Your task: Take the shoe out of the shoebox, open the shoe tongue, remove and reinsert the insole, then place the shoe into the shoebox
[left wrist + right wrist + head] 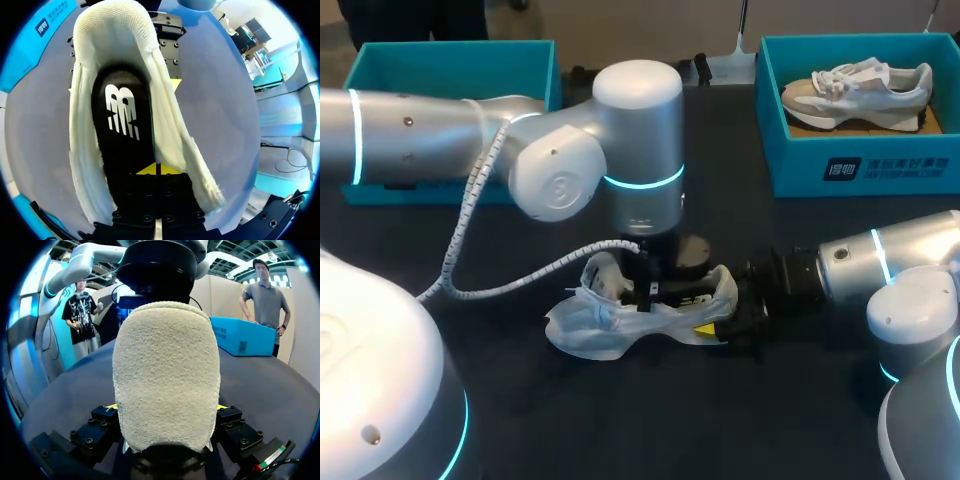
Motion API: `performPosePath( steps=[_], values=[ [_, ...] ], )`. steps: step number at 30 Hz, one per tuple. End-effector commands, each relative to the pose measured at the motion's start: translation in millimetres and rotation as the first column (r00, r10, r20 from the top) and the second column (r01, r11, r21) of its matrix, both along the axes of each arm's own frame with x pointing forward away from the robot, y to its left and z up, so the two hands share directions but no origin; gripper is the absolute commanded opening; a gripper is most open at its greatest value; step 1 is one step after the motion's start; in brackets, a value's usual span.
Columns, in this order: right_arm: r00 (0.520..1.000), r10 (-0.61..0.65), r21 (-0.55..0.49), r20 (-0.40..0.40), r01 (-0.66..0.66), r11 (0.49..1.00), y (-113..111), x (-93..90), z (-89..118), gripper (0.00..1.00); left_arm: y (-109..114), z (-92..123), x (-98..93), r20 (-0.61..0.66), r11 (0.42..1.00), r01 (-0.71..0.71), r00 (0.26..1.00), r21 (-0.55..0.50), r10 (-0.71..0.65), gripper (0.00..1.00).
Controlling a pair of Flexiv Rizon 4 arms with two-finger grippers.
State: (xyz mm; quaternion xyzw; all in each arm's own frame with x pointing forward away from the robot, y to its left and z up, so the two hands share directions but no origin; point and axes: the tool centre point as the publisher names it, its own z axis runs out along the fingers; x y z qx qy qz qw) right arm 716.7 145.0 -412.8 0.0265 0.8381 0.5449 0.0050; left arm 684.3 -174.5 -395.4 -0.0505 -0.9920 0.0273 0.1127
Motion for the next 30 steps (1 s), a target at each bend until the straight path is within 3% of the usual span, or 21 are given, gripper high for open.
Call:
performPosePath(
  steps=[1,11,30],
  values=[
    [1.000,0.000,-0.003,-0.001,0.000,1.000,0.4,0.0,1.2,0.00,8.5,-2.5,-3.1,0.003,1.000,-0.001,1.000,-0.016,0.001,0.27],
    [1.000,0.000,-0.003,-0.001,0.000,1.000,0.4,0.0,1.2,0.00,1.2,-10.8,3.6,0.038,1.000,-0.002,0.999,-0.025,0.003,0.44],
    [1.000,0.000,-0.003,-0.001,0.000,1.000,0.4,0.0,1.2,0.00,-17.6,-35.4,9.5,0.199,0.999,0.017,0.980,0.047,-0.026,0.46]
  ],
)
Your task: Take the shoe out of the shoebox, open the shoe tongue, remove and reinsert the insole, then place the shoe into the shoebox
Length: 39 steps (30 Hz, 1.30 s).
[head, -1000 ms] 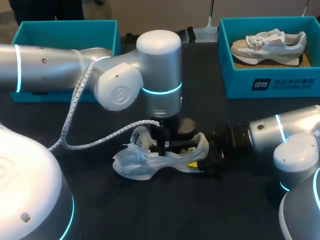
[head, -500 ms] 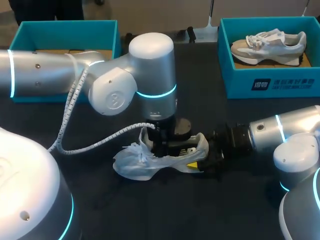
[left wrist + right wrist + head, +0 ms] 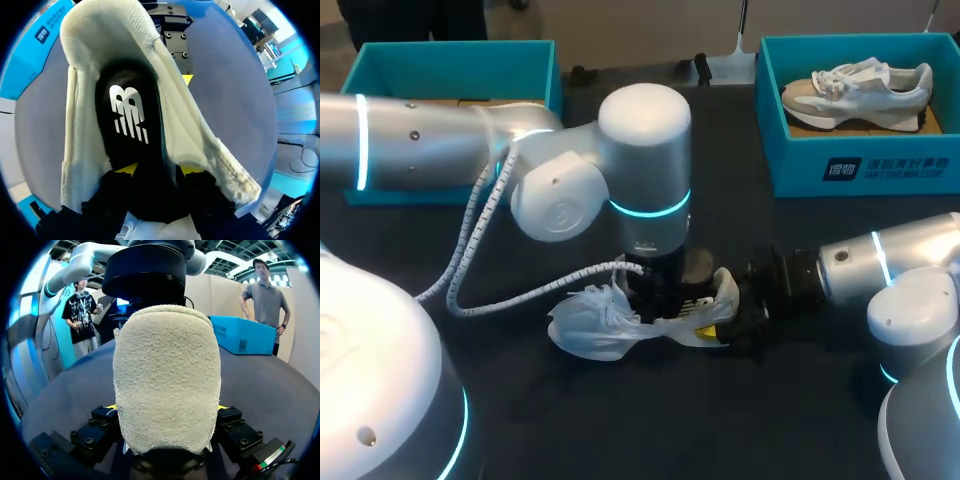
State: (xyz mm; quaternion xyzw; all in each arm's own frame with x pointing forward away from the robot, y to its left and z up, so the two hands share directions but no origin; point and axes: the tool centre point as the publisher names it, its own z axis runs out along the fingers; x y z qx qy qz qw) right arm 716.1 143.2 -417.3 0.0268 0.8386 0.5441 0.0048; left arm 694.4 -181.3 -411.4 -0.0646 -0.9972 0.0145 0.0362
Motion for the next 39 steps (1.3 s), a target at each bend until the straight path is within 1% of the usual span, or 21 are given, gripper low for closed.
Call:
performPosePath(
  steps=[1,4,6,8,10,17,20,24,30,35,39],
  values=[
    [1.000,0.000,-0.001,0.000,0.000,1.000,2.2,0.6,5.7,0.00,-10.7,-21.2,1.3,0.062,0.999,-0.018,0.998,0.040,0.015,0.46],
    [1.000,0.000,-0.001,0.000,0.000,1.000,2.2,0.6,5.7,0.00,-10.3,-24.7,7.0,0.104,0.998,-0.033,0.994,0.051,0.028,0.43],
    [1.000,0.000,-0.001,0.000,0.000,1.000,2.2,0.6,5.7,0.00,-10.2,-27.3,10.6,0.140,0.996,-0.043,0.990,0.080,0.032,0.43],
    [1.000,0.000,-0.001,0.000,0.000,1.000,2.2,0.6,5.7,0.00,-9.6,-28.5,14.1,0.142,0.995,-0.053,0.989,0.079,0.041,0.42],
    [1.000,0.000,-0.001,0.000,0.000,1.000,2.2,0.6,5.7,0.00,-8.1,-28.3,17.8,0.153,0.994,-0.068,0.987,0.086,0.055,0.35],
    [1.000,0.000,-0.001,0.000,0.000,1.000,2.2,0.6,5.7,0.00,-0.1,-22.0,28.7,0.175,0.991,-0.111,0.980,0.074,0.096,0.01],
    [1.000,0.000,-0.001,0.000,0.000,1.000,2.2,0.6,5.7,0.00,2.7,-19.5,30.8,0.171,0.991,-0.113,0.980,0.066,0.101,0.00],
    [1.000,0.000,-0.001,0.000,0.000,1.000,2.2,0.6,5.7,0.00,5.1,-13.4,31.3,0.148,0.993,-0.113,0.983,0.029,0.108,0.00],
    [1.000,0.000,-0.001,0.000,0.000,1.000,2.2,0.6,5.7,0.00,4.0,3.1,21.5,0.078,0.992,-0.088,0.992,-0.090,0.095,0.00],
    [1.000,0.000,-0.001,0.000,0.000,1.000,2.2,0.6,5.7,0.00,6.3,19.1,18.3,0.001,0.969,-0.097,0.995,-0.229,0.100,0.00],
    [1.000,0.000,-0.001,0.000,0.000,1.000,2.2,0.6,5.7,0.00,5.3,28.9,16.8,-0.015,0.954,-0.090,0.996,-0.287,0.090,0.00]
  ],
)
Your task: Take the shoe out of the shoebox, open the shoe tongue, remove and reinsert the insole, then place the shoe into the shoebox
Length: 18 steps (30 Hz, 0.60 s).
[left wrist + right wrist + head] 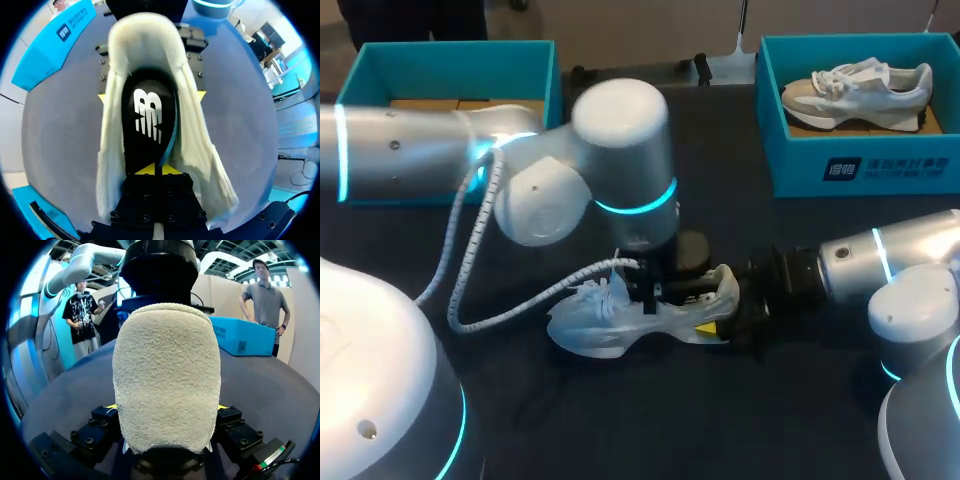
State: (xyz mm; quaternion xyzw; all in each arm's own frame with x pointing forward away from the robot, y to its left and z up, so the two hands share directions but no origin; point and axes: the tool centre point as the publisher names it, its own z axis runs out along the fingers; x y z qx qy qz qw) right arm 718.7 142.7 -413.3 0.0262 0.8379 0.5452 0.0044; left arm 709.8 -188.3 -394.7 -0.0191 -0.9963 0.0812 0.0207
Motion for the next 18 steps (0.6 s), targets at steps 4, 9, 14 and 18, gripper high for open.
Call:
performPosePath(
  steps=[4,9,14,18],
  values=[
    [1.000,-0.001,-0.004,0.000,0.001,1.000,2.7,-2.0,1.8,0.00,9.2,20.4,-0.7,-0.016,0.981,0.014,1.000,-0.195,-0.017,0.00],
    [1.000,-0.001,-0.004,0.000,0.001,1.000,2.7,-2.0,1.8,0.00,5.6,28.7,-2.3,-0.017,0.970,0.019,1.000,-0.242,-0.024,0.00],
    [1.000,-0.001,-0.004,0.000,0.001,1.000,2.7,-2.0,1.8,0.00,2.9,35.8,-4.2,-0.003,0.961,0.004,1.000,-0.276,-0.005,0.00],
    [1.000,-0.001,-0.004,0.000,0.001,1.000,2.7,-2.0,1.8,0.00,5.7,39.1,-3.2,0.003,0.956,-0.028,1.000,-0.291,0.030,0.00]
  ],
)
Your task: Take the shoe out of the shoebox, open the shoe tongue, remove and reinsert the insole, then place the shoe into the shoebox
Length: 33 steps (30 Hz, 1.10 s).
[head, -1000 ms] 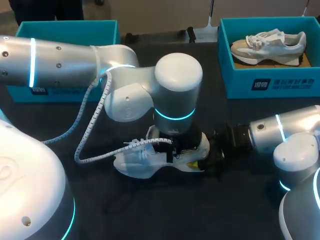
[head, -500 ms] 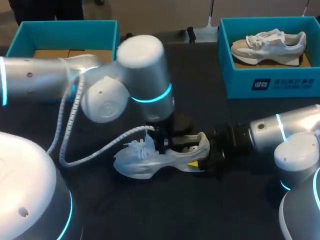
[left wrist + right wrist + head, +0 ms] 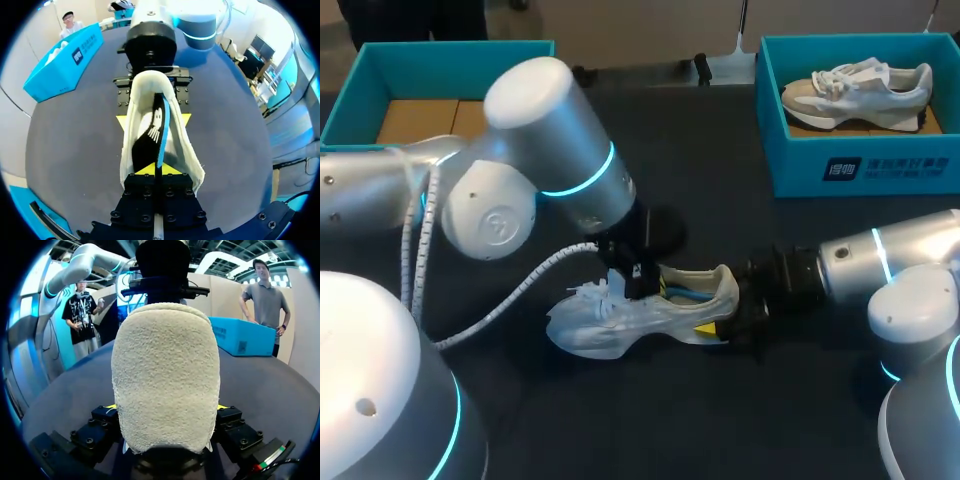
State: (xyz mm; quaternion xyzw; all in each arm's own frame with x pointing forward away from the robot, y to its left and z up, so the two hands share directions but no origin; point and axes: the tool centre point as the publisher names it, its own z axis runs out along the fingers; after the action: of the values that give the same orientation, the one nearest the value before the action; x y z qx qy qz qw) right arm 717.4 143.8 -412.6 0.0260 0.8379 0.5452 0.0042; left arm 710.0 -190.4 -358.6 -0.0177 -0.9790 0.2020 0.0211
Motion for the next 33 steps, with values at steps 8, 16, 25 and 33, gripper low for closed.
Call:
performPosePath(
  steps=[8,16,25,33],
  values=[
    [1.000,-0.002,-0.004,0.000,0.002,1.000,1.6,-0.7,1.0,0.00,21.8,7.4,1.3,0.024,0.995,-0.081,0.996,-0.055,0.082,0.00],
    [1.000,-0.002,-0.004,0.000,0.002,1.000,1.6,-0.7,1.0,0.00,27.1,10.4,5.7,0.034,0.990,-0.126,0.991,-0.065,0.129,0.00],
    [1.000,-0.002,-0.004,0.000,0.002,1.000,1.6,-0.7,1.0,0.00,15.2,13.2,3.2,0.054,0.995,-0.084,0.995,-0.047,0.086,0.00],
    [1.000,-0.002,-0.004,0.000,0.002,1.000,1.6,-0.7,1.0,0.00,1.0,23.2,1.4,0.098,0.999,-0.021,0.995,-0.032,0.024,0.35]
  ],
)
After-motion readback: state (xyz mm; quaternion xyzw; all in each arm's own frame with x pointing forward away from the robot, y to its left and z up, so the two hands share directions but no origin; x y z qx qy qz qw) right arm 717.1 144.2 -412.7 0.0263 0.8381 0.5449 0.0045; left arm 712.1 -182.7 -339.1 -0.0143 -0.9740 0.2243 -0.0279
